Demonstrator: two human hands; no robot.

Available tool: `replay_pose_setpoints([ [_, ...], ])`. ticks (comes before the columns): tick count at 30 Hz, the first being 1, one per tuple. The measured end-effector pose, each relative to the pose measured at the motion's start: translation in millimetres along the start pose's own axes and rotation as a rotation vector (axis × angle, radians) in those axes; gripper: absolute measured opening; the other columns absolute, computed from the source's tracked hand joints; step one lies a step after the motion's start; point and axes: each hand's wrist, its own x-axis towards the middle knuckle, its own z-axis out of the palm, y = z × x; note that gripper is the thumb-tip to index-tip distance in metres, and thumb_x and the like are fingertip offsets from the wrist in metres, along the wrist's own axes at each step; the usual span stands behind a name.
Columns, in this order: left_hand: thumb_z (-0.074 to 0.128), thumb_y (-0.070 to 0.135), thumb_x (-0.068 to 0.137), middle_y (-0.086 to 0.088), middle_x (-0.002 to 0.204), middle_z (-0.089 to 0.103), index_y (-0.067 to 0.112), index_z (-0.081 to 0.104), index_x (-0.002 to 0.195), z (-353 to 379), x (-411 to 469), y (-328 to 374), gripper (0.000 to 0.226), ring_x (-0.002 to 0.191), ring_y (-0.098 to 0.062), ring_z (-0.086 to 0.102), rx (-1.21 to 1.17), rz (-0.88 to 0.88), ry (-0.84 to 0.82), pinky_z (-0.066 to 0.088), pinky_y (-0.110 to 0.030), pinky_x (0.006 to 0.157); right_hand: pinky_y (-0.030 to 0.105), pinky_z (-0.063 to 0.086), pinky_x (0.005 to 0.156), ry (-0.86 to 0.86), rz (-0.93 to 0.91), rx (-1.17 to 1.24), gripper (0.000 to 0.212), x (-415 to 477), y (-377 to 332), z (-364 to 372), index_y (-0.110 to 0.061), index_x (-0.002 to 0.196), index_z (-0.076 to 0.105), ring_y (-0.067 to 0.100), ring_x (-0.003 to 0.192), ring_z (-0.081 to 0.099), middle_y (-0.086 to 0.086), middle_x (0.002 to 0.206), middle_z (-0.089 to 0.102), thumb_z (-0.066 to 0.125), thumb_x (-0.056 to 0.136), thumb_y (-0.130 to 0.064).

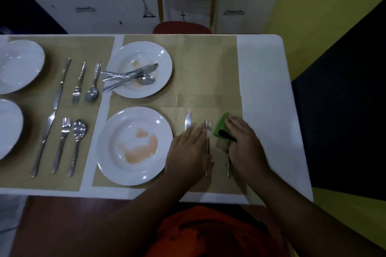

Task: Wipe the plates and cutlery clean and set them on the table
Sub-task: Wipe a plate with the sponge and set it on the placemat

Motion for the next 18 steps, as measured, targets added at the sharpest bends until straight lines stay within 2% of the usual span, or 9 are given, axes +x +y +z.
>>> replay_pose_setpoints([
  [4, 0.056, 0.041, 0.087, -0.006, 0.154, 0.046, 0.013, 0.047, 0.147, -11, -39, -38, 0.066, 0.144, -0.027, 0.037, -0.06, -0.206, 0.042, 0.04, -0.043, 0.106, 0.013, 0.007, 0.114, -0.115, -0.132, 0.064, 0.065, 1, -38, 30, -0.01, 0.138, 0.044, 0.007, 0.138, 0.024, 0.003, 0.147, 0.039, 0.042, 0.076, 0.01],
  [9, 0.051, 0.047, 0.094, 0.001, 0.162, 0.03, 0.019, 0.036, 0.153, -14, -78, -80, 0.067, 0.152, -0.021, 0.02, -0.116, -0.388, 0.008, 0.028, -0.041, 0.116, 0.02, 0.013, 0.115, -0.301, -0.299, 0.085, 0.063, -1, -83, 74, -0.007, 0.136, 0.047, 0.015, 0.139, 0.028, 0.004, 0.147, 0.04, 0.039, 0.074, 0.003],
  [11, 0.052, 0.046, 0.093, 0.0, 0.163, 0.028, 0.02, 0.037, 0.153, -16, -89, -96, 0.066, 0.152, -0.023, 0.018, -0.146, -0.473, 0.029, 0.026, -0.043, 0.116, 0.018, 0.011, 0.115, -0.353, -0.357, 0.067, 0.061, -4, -97, 89, -0.007, 0.135, 0.048, 0.015, 0.138, 0.028, 0.004, 0.145, 0.041, 0.038, 0.076, 0.004],
  [15, 0.062, 0.038, 0.09, -0.011, 0.163, 0.026, 0.017, 0.033, 0.153, -22, -109, -134, 0.073, 0.149, -0.032, 0.022, -0.246, -0.749, 0.079, 0.025, -0.048, 0.118, 0.015, 0.01, 0.113, -0.434, -0.356, 0.053, 0.059, -10, -113, 109, -0.006, 0.135, 0.047, 0.012, 0.137, 0.028, 0.006, 0.147, 0.04, 0.042, 0.079, 0.011],
  [18, 0.069, 0.028, 0.086, -0.016, 0.152, 0.039, 0.011, 0.029, 0.153, -24, -112, -154, 0.079, 0.137, -0.034, 0.038, -0.46, -0.891, 0.162, 0.037, -0.048, 0.11, 0.013, 0.009, 0.112, -0.446, -0.29, 0.028, 0.061, -12, -120, 116, -0.006, 0.137, 0.045, 0.017, 0.139, 0.03, 0.007, 0.148, 0.038, 0.04, 0.078, 0.011],
])
